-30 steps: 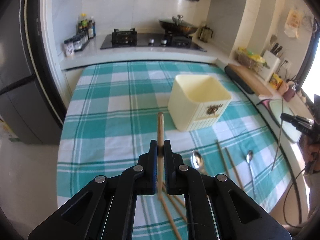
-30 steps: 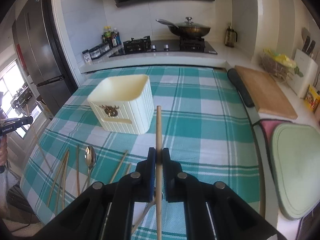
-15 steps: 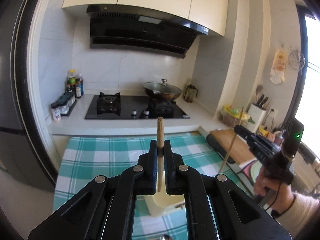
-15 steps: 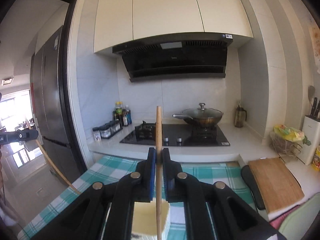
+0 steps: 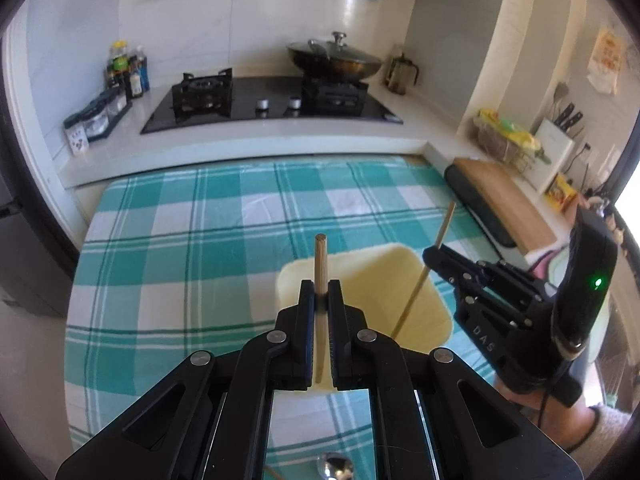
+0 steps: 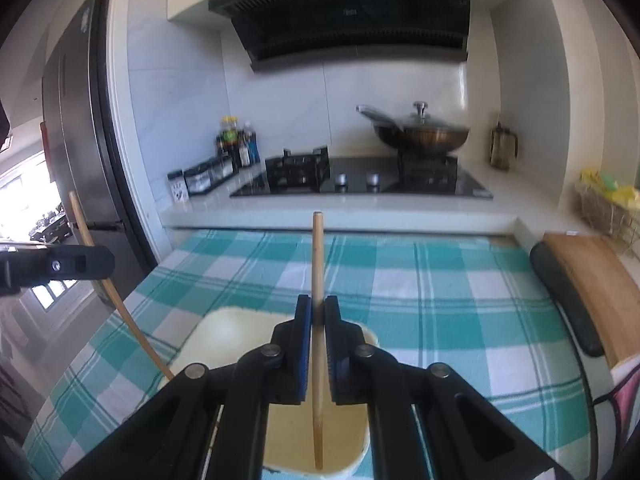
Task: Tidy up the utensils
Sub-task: 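Lift the chopstick with the left tool, carry it over the cream caddy, release, then close the right tool on a silver spoon handle while the left tool returns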
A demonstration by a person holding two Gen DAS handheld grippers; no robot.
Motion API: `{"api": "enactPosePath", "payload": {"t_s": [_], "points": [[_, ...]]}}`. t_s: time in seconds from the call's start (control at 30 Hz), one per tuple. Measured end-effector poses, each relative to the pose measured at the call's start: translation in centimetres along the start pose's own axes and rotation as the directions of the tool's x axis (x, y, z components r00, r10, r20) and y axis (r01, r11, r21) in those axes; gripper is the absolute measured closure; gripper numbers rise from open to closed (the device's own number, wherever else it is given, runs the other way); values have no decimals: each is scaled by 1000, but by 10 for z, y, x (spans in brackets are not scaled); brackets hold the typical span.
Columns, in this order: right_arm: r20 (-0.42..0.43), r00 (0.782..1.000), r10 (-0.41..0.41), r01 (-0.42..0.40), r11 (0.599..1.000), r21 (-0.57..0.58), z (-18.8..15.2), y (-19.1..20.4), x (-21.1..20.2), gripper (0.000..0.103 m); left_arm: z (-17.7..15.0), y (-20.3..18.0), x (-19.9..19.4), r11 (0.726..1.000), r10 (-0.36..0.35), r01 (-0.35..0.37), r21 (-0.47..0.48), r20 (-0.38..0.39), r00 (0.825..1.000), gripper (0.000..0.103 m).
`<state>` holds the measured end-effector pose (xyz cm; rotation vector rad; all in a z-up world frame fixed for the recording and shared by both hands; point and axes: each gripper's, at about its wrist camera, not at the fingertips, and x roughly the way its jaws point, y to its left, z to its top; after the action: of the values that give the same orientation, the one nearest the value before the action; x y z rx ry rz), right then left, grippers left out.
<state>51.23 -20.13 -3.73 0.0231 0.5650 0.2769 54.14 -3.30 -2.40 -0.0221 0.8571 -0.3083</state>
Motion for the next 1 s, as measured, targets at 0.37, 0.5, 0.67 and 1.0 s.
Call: {"api": "enactPosePath", "payload": {"t_s": [0.37,0.5,0.67,1.0], "points": [[-62,998,18,-13,996,88,-33,-29,-69,65,-78,13,-43,998,17,-19,56,25,1000,32],[-68,998,-18,19,1000,14,-81,-32,-126,65,-159,27,-73,991,79,-83,108,42,996,24],[-70,982,-177,176,984,-19,-179,-41,-179,65,-253,55,-84,983,181,-181,4,8,983,24],[-234,932,-275,310,942,127,-282,-74,-189,65,-308,109,-73,939,211,-226,-257,-84,974,24]]}}
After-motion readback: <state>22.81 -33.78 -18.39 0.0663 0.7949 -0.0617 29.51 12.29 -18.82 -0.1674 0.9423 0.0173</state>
